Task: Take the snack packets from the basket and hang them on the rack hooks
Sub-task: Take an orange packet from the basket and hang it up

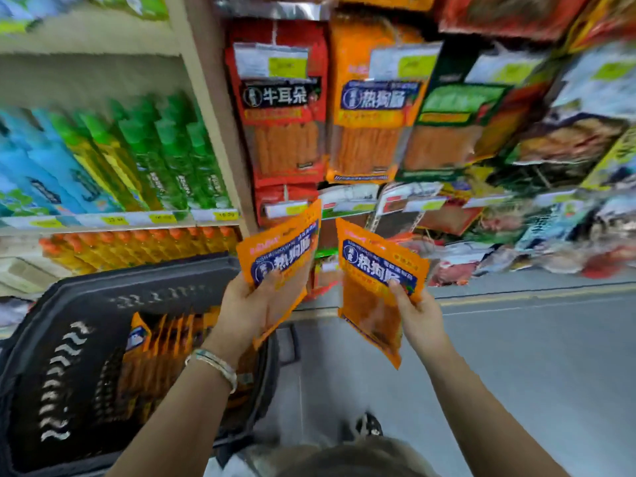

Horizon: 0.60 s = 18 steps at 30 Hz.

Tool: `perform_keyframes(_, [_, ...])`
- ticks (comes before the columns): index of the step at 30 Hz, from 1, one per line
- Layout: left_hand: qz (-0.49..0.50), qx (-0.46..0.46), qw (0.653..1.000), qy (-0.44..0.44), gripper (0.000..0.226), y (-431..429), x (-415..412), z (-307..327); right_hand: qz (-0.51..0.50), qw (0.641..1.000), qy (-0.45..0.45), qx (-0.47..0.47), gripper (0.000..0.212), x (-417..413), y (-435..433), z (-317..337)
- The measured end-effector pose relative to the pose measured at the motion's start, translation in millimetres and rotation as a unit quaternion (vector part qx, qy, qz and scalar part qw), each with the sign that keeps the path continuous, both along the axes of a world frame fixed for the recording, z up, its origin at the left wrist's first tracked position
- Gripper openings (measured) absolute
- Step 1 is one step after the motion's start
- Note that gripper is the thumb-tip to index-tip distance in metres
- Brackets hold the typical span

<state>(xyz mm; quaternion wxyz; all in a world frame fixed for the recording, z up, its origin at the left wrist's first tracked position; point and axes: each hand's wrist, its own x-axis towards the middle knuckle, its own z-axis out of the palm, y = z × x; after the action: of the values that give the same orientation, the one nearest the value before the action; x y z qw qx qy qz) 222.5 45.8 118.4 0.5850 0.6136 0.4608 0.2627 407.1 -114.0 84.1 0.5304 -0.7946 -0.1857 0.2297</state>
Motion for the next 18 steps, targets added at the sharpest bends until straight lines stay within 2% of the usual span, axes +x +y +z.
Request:
perform_keyframes(2, [0.013, -0.003, 1.000, 0.005, 0.016, -13, 35, -1, 0.006, 1.000, -0.012, 0.016, 0.012, 36, -14, 8])
perform_keyframes(5, [0.043, 0.032, 0.999, 0.000, 0.006, -23, 86, 11, 0.016, 0.997, -0.063, 0.034, 0.015, 90, -29, 29])
perform_keyframes(8, [0.076, 0.050, 0.996, -0.014, 0.020, -27, 129, 37, 0.029, 0.993, -0.110, 0.012, 0.024, 139, -38, 52])
perform_keyframes(11, [0.116, 0.065, 0.991, -0.019, 0.034, -22, 155, 66, 0.031, 0.988, -0.150, 0.032, 0.025, 175, -35, 80])
perform_keyframes(15, [0.086, 0.123, 0.987, -0.053, 0.044, -5, 174, 110, 0.046, 0.967, -0.242, 0.065, 0.044, 212, -19, 124])
perform_keyframes(16, [0.086, 0.145, 0.983, -0.070, 0.042, 3, 177, 122, 0.051, 0.961, -0.260, 0.084, 0.041, 219, -13, 137])
perform_keyframes(18, [0.080, 0.181, 0.975, -0.104, 0.032, 20, 180, 149, 0.064, 0.946, -0.288, 0.131, 0.021, 227, 0, 167])
